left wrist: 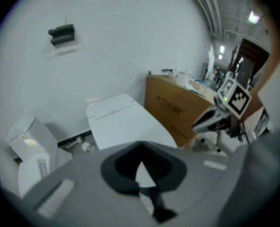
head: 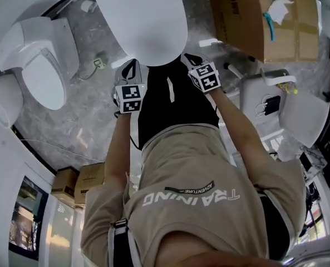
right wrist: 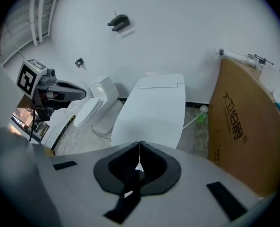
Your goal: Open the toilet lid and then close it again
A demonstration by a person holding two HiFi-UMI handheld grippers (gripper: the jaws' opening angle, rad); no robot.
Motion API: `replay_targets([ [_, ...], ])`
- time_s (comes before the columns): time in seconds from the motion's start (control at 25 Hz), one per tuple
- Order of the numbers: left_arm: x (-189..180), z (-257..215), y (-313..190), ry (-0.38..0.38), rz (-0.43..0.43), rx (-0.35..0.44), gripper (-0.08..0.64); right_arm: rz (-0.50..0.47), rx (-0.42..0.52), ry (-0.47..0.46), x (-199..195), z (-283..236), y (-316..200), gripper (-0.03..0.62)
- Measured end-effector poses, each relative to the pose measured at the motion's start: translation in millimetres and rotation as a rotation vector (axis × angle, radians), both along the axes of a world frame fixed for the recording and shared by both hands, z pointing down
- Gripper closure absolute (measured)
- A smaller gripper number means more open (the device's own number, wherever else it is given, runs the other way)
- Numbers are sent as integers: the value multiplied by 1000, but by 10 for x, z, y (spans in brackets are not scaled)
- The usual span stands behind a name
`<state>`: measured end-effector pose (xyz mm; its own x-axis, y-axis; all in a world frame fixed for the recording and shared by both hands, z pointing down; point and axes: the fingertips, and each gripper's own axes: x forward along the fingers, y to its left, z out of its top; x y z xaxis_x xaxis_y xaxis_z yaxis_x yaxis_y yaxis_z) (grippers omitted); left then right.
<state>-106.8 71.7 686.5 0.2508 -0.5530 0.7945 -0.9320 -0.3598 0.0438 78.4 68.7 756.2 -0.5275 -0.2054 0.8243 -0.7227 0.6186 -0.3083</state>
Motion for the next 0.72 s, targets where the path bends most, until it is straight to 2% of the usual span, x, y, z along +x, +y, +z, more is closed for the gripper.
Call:
replay_targets([
  [0.28, -59, 836, 308, 42, -61, -144, 555, -13, -84, 68, 143, 579, 261, 578],
  [0.44, -117, 1311, 585, 65, -125, -242, 554, -47, -113, 90, 187, 905, 356, 578],
  [0.6, -150, 1730, 804, 53, -139, -304, 555, -62, -133, 122, 274, 1233, 411, 578],
  [0.72, -95, 1934, 923, 80, -152, -321, 555, -84, -133, 136, 325, 1431, 450, 578],
])
